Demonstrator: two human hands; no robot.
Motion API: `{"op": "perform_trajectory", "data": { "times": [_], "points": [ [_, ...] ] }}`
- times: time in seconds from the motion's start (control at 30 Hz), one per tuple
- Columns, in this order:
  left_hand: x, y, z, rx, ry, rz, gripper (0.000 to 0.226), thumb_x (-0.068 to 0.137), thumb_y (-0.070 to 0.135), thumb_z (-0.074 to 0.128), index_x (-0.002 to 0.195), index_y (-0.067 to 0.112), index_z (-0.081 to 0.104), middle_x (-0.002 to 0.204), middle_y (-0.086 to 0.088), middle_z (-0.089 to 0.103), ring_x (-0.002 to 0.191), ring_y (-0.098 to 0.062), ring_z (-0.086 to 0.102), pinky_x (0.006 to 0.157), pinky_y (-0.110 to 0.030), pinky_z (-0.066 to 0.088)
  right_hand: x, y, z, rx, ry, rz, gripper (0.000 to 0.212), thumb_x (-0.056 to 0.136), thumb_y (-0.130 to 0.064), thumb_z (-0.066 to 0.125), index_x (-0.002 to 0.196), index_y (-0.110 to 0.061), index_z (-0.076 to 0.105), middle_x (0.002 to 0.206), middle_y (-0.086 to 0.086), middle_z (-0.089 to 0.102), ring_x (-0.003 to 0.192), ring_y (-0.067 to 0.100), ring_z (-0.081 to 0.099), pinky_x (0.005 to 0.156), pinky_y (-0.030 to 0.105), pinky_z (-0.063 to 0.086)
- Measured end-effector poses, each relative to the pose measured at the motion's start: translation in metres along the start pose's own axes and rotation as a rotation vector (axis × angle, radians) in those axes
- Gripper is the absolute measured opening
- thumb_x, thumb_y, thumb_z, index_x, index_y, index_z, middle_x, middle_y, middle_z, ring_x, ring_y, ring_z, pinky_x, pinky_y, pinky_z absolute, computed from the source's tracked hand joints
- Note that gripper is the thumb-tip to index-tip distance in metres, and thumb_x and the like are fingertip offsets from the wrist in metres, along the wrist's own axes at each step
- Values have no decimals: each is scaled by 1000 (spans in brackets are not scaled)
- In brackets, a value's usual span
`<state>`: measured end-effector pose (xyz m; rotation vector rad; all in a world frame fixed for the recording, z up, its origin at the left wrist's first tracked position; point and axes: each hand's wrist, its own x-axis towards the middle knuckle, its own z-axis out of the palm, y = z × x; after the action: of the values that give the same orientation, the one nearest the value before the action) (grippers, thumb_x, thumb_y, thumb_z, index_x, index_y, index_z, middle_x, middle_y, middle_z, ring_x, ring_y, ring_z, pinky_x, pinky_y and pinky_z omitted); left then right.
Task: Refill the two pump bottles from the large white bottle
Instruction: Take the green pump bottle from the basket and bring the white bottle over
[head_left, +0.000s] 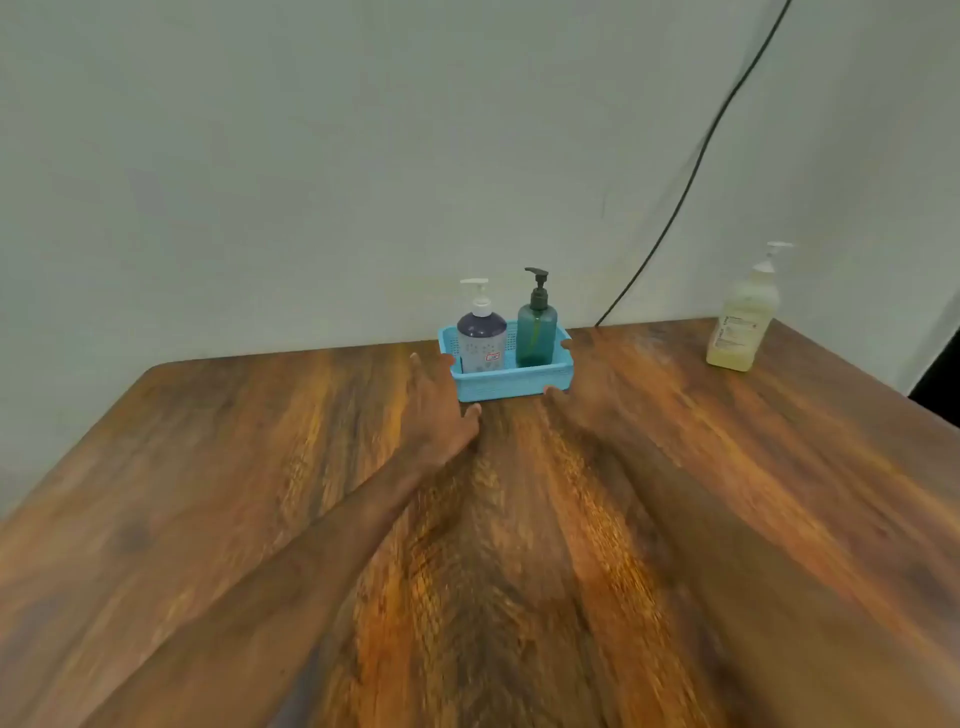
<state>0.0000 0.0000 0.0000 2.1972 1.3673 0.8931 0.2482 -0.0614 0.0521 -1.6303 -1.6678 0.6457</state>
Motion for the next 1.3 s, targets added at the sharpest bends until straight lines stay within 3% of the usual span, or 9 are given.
{"op": "perform_trajectory", "data": {
  "times": [0.07,0.13,0.23,0.33,0.67,0.87,0.97,1.17,1.3],
  "points": [
    [3,12,-9,32,6,25,64,93,45,70,148,24,44,152,-6,54,145,-28,51,122,-38,40,5,2,14,-225,224,43,57,93,-47,60,142,-19,49,137,7,57,124,20,55,100,29,49],
    [6,18,-15,74,17,15,48,98,33,74,138,18,53,139,-6,64,128,-24,64,98,-27,54,4,-1,22,-245,255,100,42,99,-39,59,135,-18,55,128,4,58,109,9,53,74,7,43],
    [7,22,-15,73,3,28,43,102,32,71,137,13,57,138,-10,67,122,-26,69,92,-33,62,9,-2,17,-275,277,113,35,100,-33,62,130,-15,61,123,6,62,99,5,51,54,3,38],
    [5,23,-14,67,6,32,41,101,29,71,136,12,56,139,-11,67,123,-26,69,91,-33,63,6,-5,19,-296,287,95,33,98,-30,64,126,-12,63,123,9,61,99,8,52,56,-5,38],
    [-5,29,-16,-6,65,-47,27,105,28,66,128,14,61,138,-11,68,122,-26,70,85,-23,59,-2,-10,12,-256,330,123,16,92,-24,73,105,-14,71,111,3,64,105,13,58,69,9,38],
    [-53,42,-44,-48,92,-23,24,104,28,68,123,14,64,133,-11,70,109,-13,65,65,-6,43,-58,-19,20,-207,425,99,21,90,-31,75,109,-21,76,120,3,67,116,20,58,101,33,46],
    [-96,49,-59,-78,78,-26,29,102,33,70,127,18,65,136,-8,69,111,-8,65,66,-3,45,-104,-30,25,-224,446,66,29,88,-36,76,114,-24,76,118,1,69,112,19,60,101,42,50],
    [-194,66,-78,-54,68,-39,37,101,39,71,133,21,69,133,-1,73,112,-12,72,82,-9,51,-197,-48,36,-228,415,120,32,84,-40,79,115,-30,75,112,-2,67,103,16,61,90,35,53],
    [-235,74,-79,-63,90,-60,37,99,36,75,131,19,71,130,-3,75,106,-13,73,87,-20,57,-240,-51,41,-222,401,142,27,85,-38,79,111,-31,77,113,-2,63,107,14,55,74,13,33]
  ]
}}
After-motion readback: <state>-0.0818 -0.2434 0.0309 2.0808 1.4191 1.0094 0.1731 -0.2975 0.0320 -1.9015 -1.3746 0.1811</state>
